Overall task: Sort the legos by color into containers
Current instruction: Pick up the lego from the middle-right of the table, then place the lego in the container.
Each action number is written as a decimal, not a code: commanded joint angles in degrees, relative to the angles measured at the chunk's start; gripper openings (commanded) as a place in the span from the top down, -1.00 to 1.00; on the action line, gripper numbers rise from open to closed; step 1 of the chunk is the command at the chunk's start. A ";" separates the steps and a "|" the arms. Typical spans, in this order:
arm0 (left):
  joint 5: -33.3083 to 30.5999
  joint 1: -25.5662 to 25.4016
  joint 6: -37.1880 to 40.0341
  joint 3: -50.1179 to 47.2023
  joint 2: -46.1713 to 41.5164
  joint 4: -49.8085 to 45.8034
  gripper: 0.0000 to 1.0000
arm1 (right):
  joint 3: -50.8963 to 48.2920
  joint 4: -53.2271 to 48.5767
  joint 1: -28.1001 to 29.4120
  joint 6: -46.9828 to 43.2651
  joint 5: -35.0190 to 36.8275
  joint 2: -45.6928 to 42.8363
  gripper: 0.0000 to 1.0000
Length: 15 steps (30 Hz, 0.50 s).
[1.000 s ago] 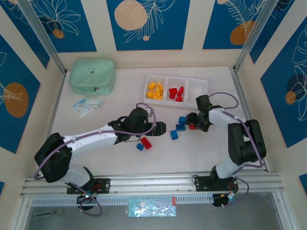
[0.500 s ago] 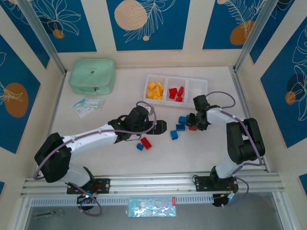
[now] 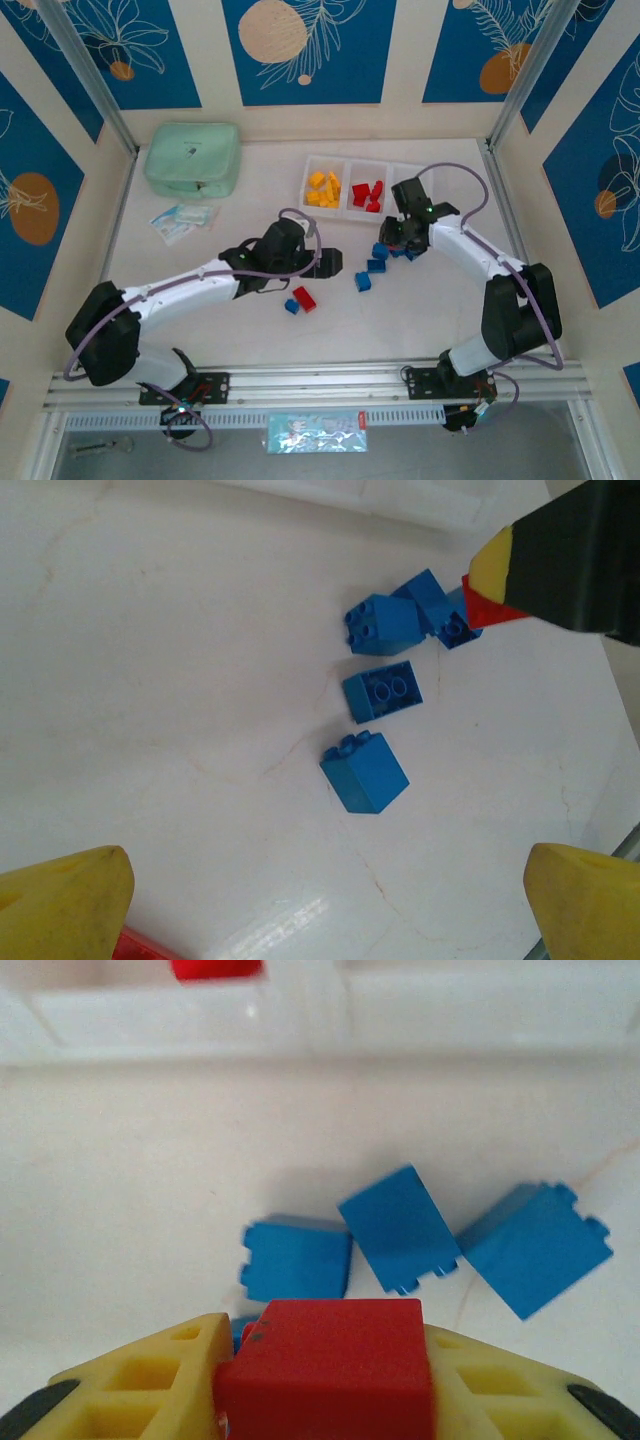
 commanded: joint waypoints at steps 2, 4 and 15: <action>-1.22 2.81 2.10 2.85 -2.02 -1.82 -1.00 | 7.81 -0.12 1.32 -2.92 1.59 5.53 0.26; -1.29 3.96 2.51 3.34 -1.94 -2.21 -1.00 | 11.91 0.63 1.51 -3.73 1.87 8.97 0.26; -0.39 9.11 1.76 3.26 -1.33 -0.77 -1.00 | 32.44 2.11 1.17 -7.36 2.03 28.47 0.24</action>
